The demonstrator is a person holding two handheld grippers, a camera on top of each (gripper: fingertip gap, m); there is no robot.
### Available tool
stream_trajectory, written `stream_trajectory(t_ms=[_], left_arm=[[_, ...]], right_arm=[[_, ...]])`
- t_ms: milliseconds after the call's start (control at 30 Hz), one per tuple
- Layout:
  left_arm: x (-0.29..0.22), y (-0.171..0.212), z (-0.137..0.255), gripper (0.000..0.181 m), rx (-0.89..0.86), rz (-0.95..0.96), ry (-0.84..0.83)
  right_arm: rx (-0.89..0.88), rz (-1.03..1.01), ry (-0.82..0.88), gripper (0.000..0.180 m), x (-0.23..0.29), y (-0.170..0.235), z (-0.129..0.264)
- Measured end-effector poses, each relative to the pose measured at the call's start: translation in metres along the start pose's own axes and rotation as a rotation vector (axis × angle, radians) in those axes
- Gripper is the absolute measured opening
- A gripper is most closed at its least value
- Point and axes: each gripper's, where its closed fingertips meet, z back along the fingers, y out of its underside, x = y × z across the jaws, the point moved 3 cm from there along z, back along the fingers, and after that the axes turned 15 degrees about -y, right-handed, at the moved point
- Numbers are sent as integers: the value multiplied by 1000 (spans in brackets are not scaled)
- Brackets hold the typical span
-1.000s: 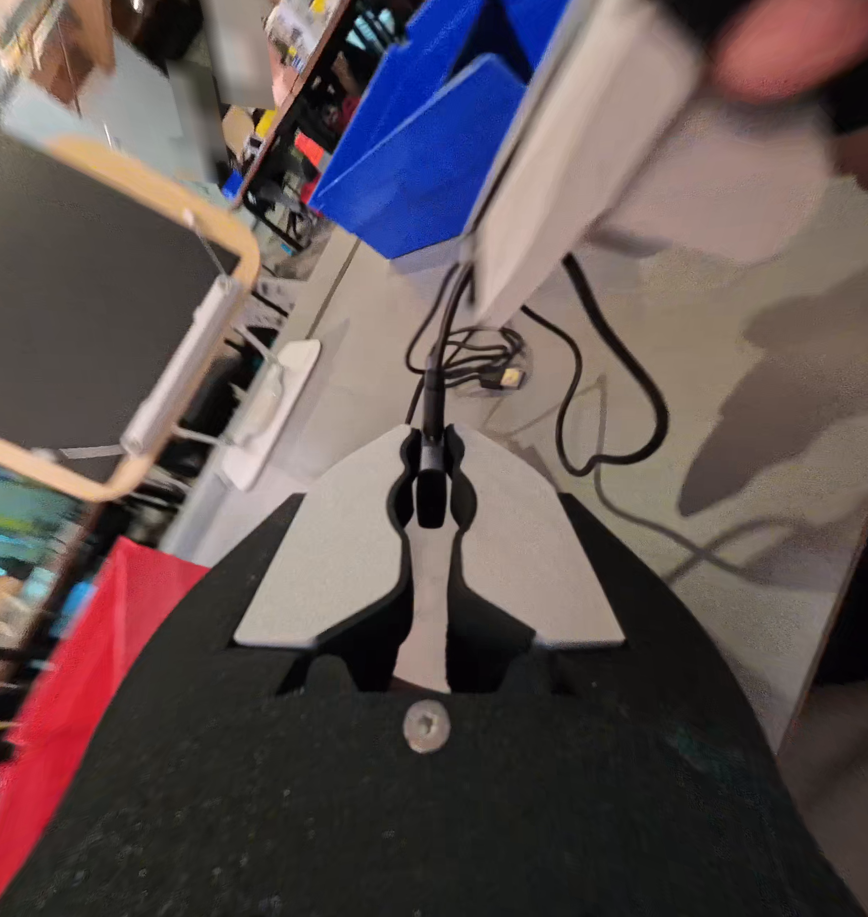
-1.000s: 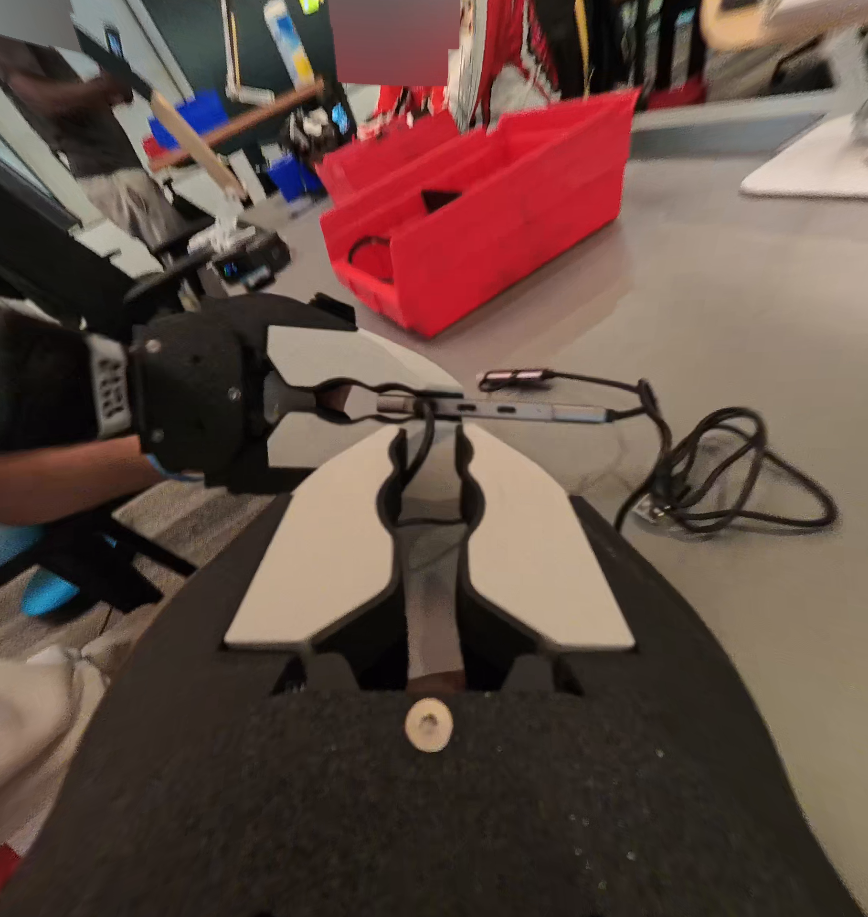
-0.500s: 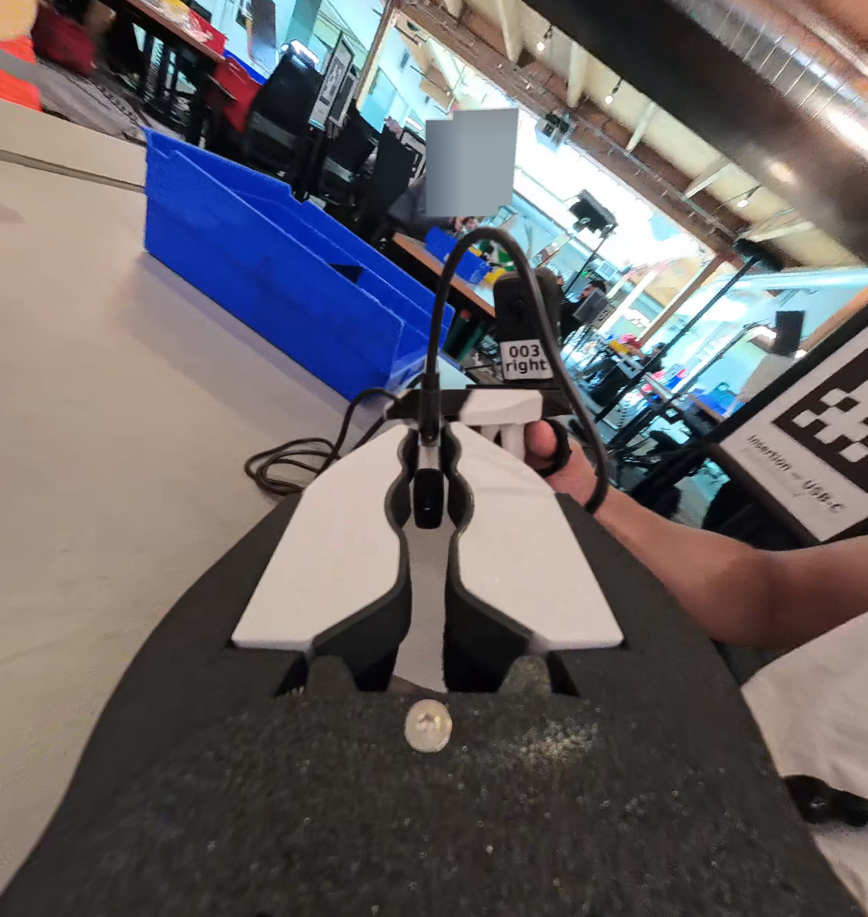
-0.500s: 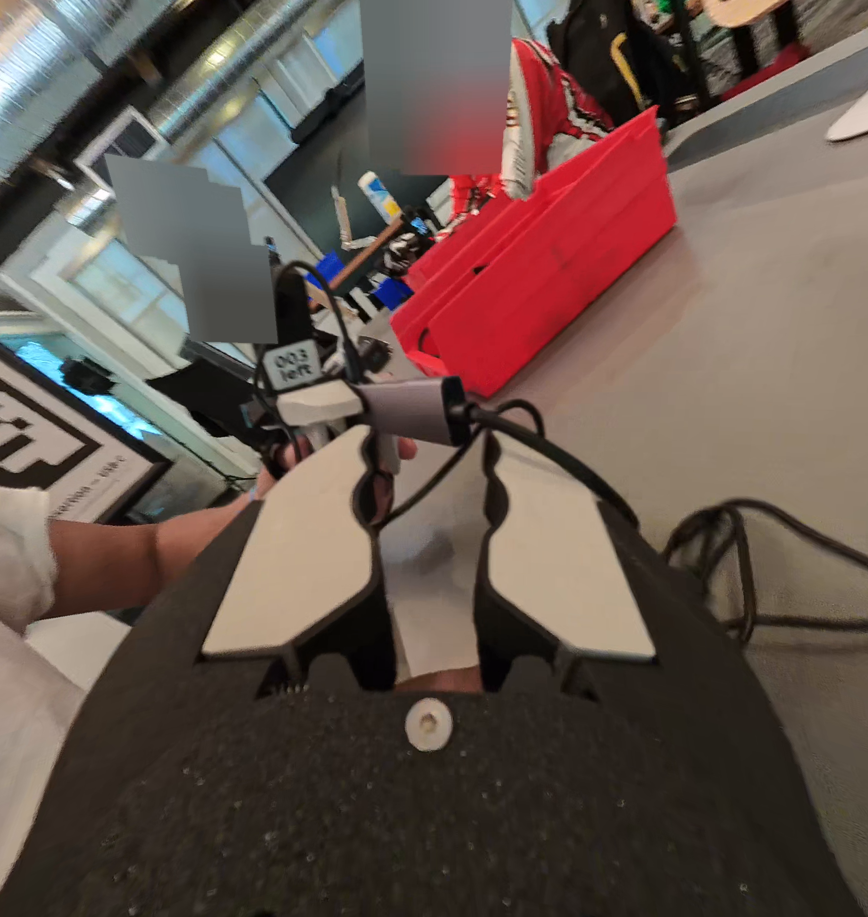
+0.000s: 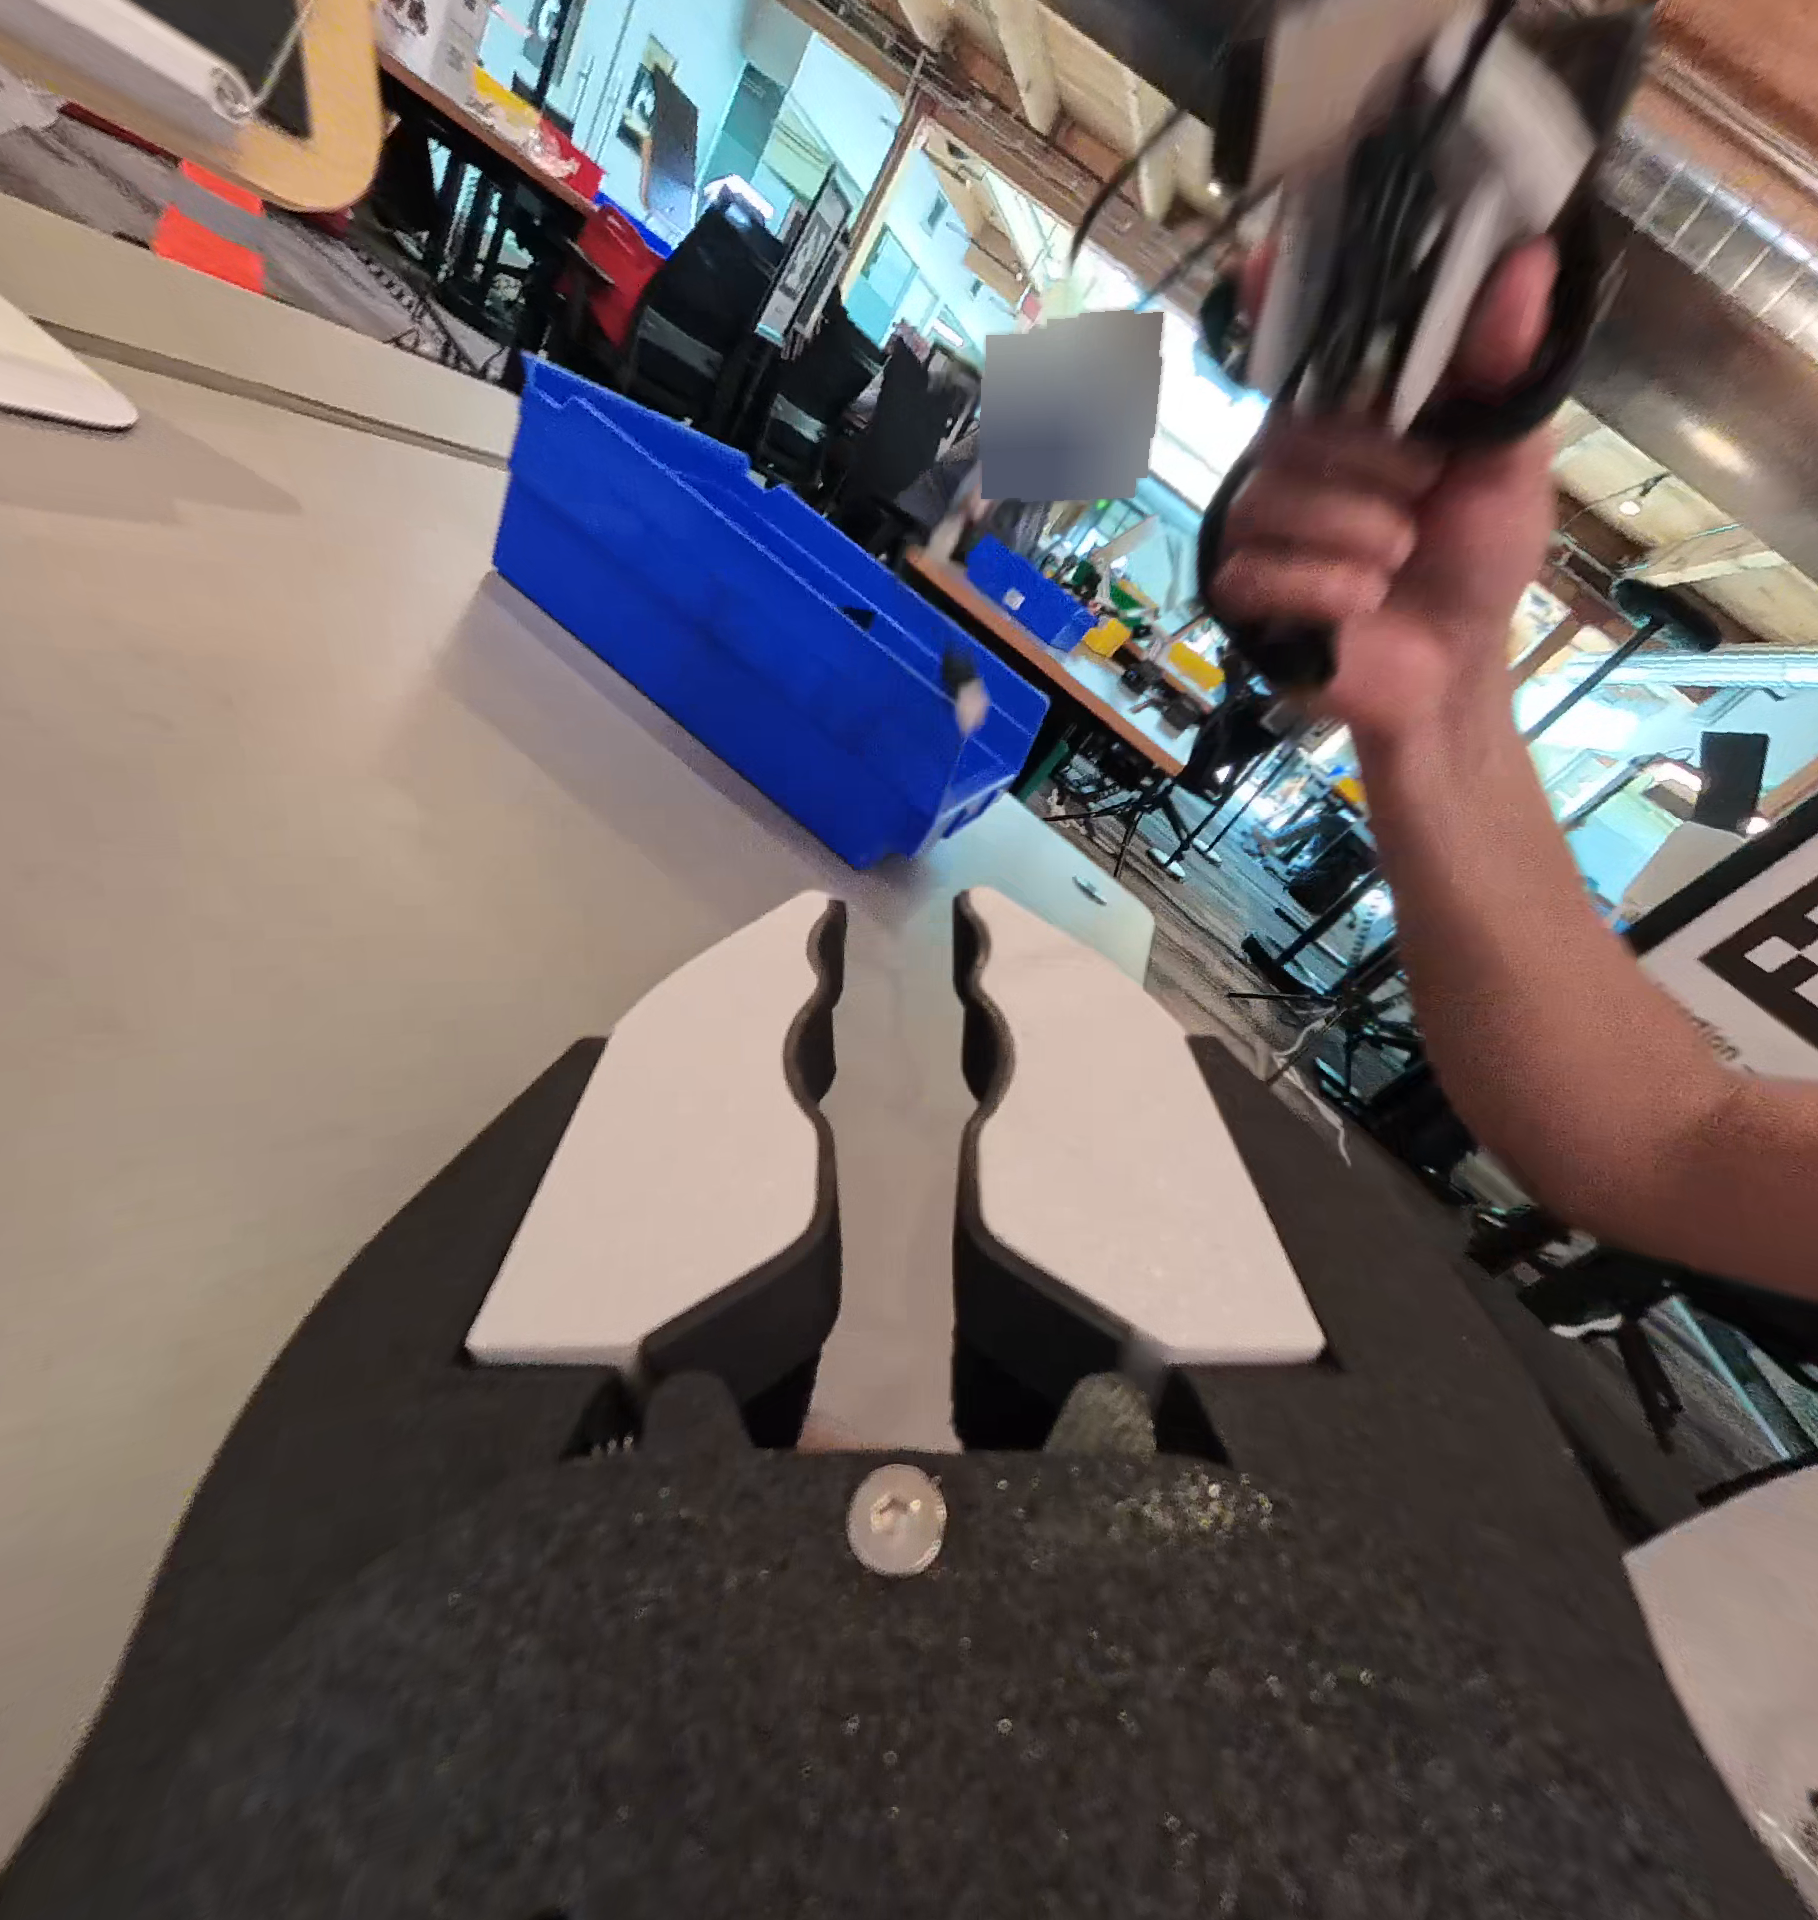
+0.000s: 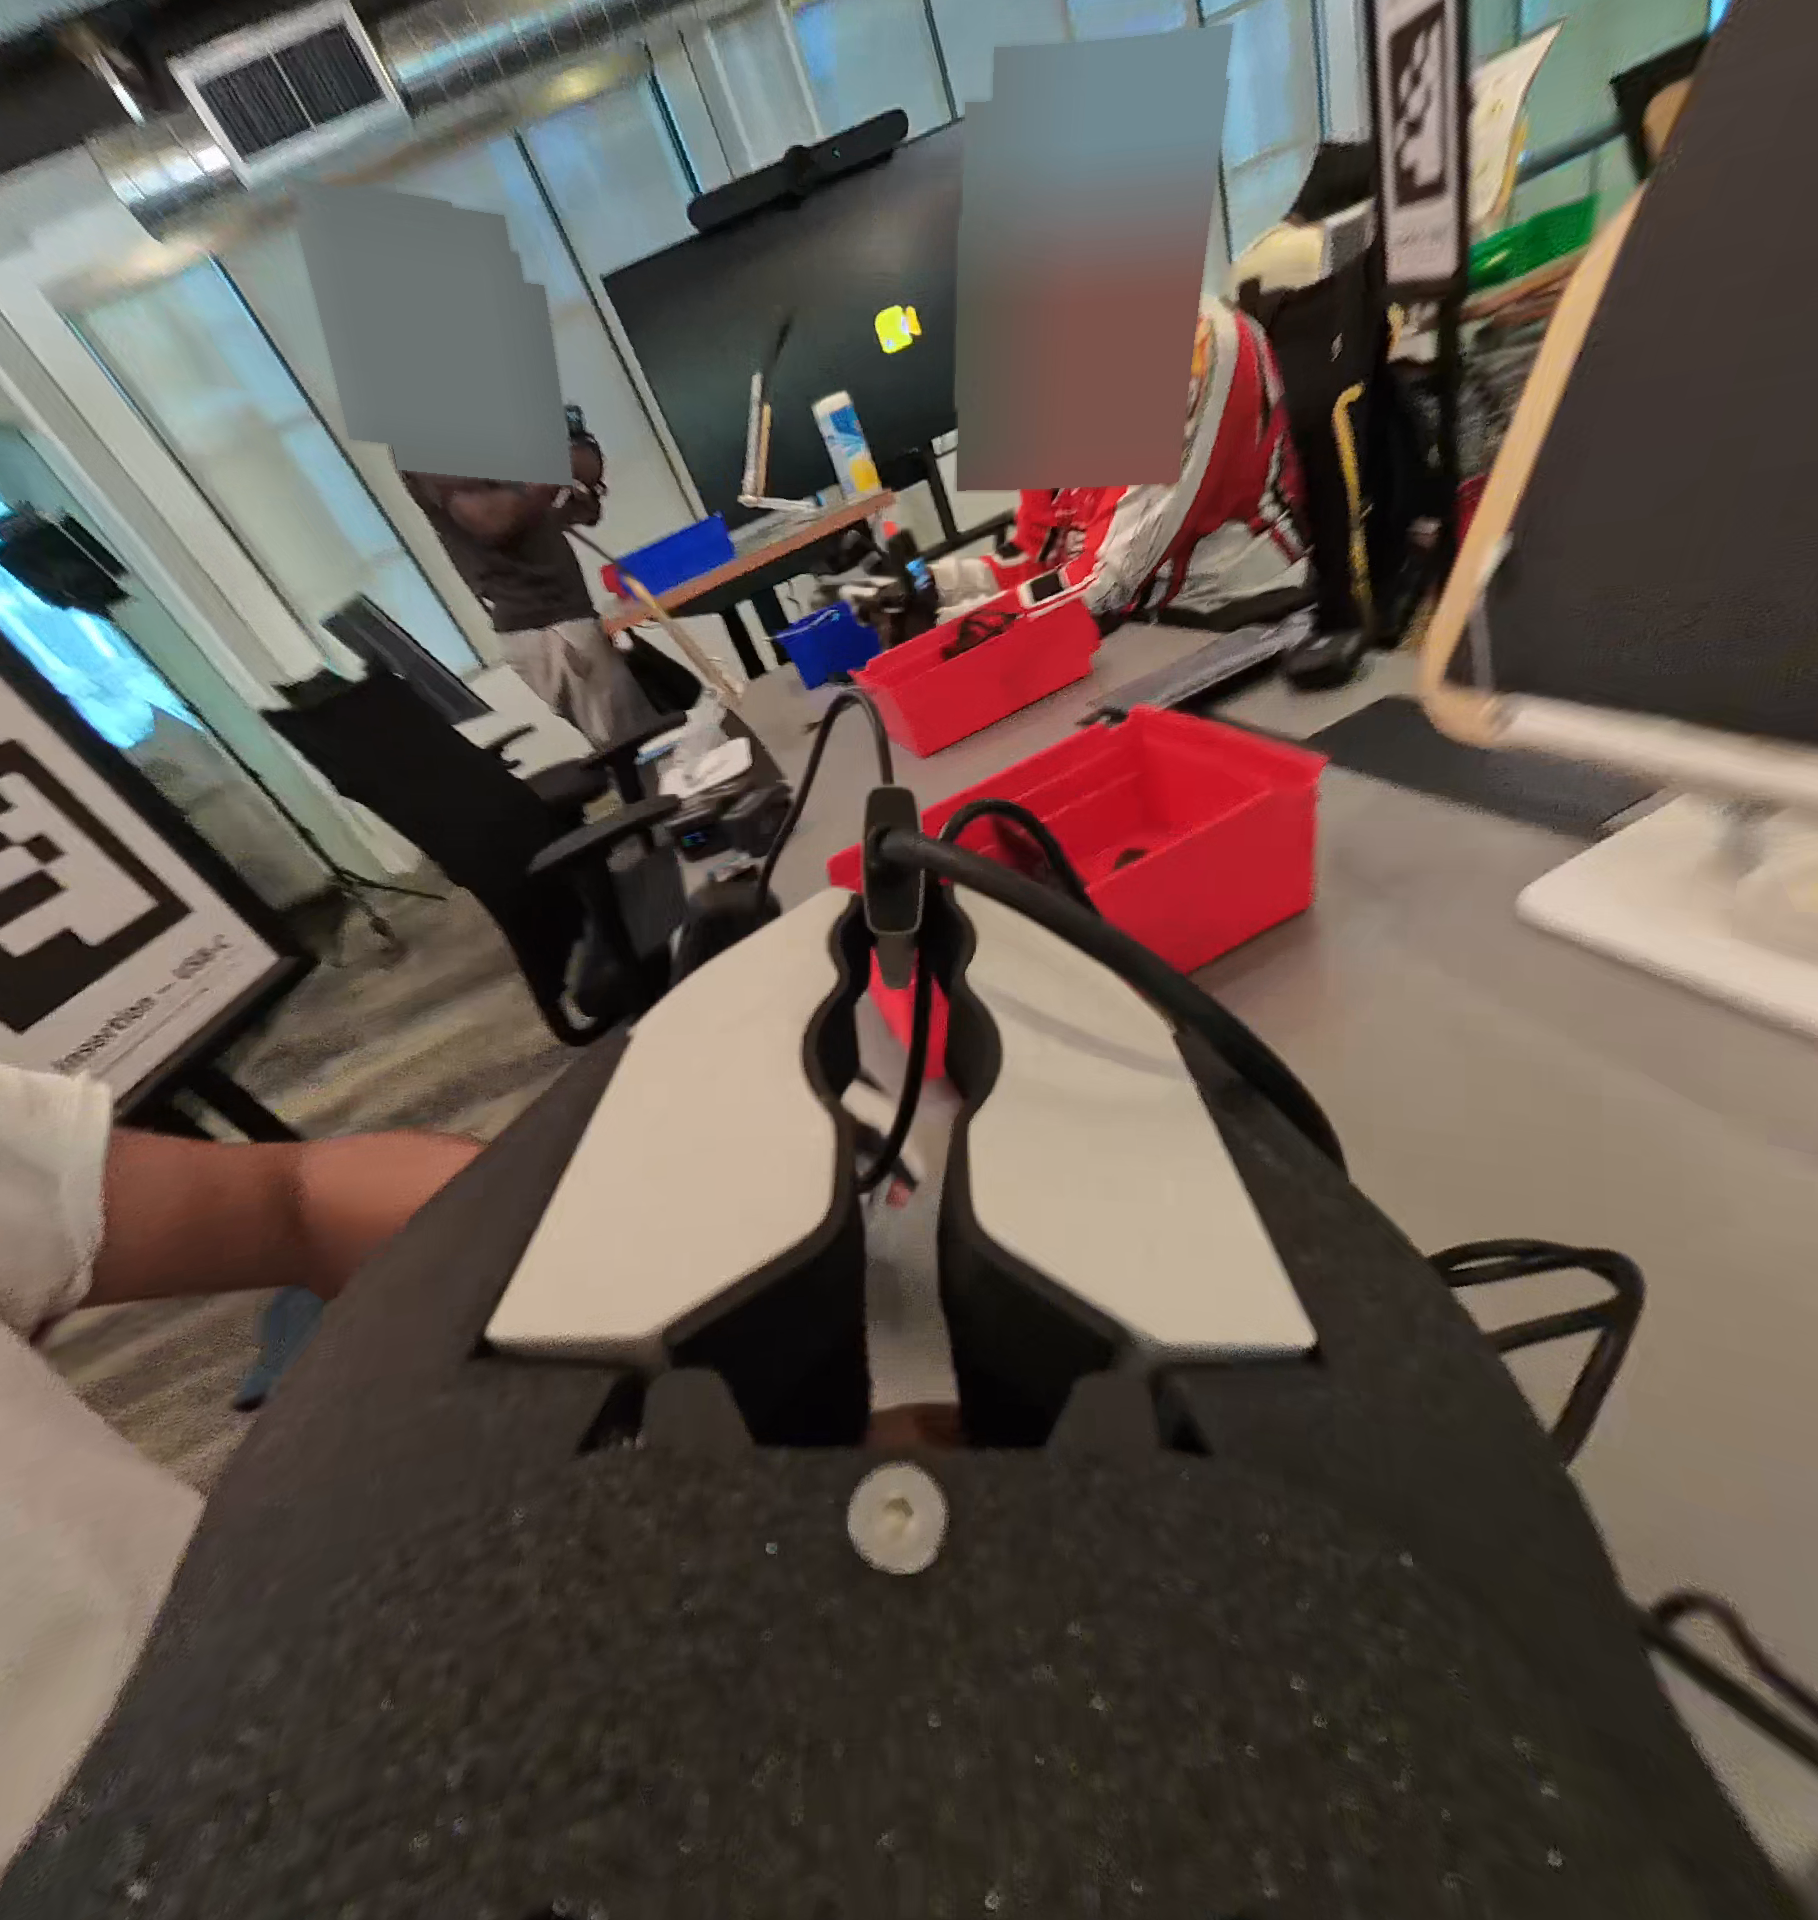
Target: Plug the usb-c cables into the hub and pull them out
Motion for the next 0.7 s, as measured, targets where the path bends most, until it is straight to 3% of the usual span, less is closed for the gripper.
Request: stream_trajectory(t_ms=[200, 333, 467, 700], left_arm=[[3, 13, -5, 13, 64, -131, -69], [-3, 18, -5, 12, 71, -226, -82], [-7, 22, -6, 11, 85, -269, -87], [-6, 24, -7, 11, 98, -331, -106]], right_arm=[[131, 157, 145, 11, -16, -133, 26], [201, 139, 276, 12, -67, -164, 56], [232, -23, 359, 12, -146, -135, 104], [231, -350, 505, 11, -249, -22, 191]])
